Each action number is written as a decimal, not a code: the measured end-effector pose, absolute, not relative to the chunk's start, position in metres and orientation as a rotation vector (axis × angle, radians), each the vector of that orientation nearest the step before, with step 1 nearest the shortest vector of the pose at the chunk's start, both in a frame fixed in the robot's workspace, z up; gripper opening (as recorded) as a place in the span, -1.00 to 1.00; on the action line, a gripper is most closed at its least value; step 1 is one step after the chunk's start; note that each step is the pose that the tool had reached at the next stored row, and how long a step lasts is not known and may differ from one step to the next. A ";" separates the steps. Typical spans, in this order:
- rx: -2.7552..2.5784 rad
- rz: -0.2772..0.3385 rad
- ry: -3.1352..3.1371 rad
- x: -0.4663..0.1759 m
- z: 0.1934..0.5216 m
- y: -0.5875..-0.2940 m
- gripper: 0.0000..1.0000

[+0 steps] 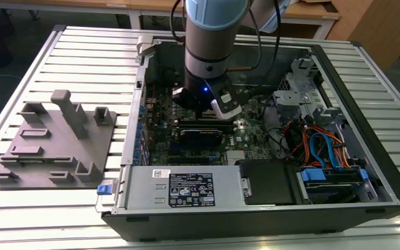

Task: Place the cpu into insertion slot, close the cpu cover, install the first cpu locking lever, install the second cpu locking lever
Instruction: 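Install the second cpu locking lever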

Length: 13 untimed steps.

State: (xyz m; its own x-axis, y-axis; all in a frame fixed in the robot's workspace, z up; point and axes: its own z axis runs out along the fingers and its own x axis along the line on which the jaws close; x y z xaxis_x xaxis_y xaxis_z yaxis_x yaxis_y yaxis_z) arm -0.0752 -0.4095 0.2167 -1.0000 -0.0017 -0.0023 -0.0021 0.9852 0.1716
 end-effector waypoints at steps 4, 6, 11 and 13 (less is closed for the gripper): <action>-0.005 0.285 3.126 -0.075 0.216 -0.413 -0.80; -0.005 0.291 3.126 -0.075 0.215 -0.415 -0.80; -0.004 0.304 3.125 -0.076 0.215 -0.418 -0.80; -0.004 0.310 3.124 -0.076 0.215 -0.419 -0.80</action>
State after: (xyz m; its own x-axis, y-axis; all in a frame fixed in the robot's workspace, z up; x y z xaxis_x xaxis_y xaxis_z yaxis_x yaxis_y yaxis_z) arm -0.0758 -0.4189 0.2145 -1.0000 -0.0026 -0.0025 -0.0030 0.9805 0.1966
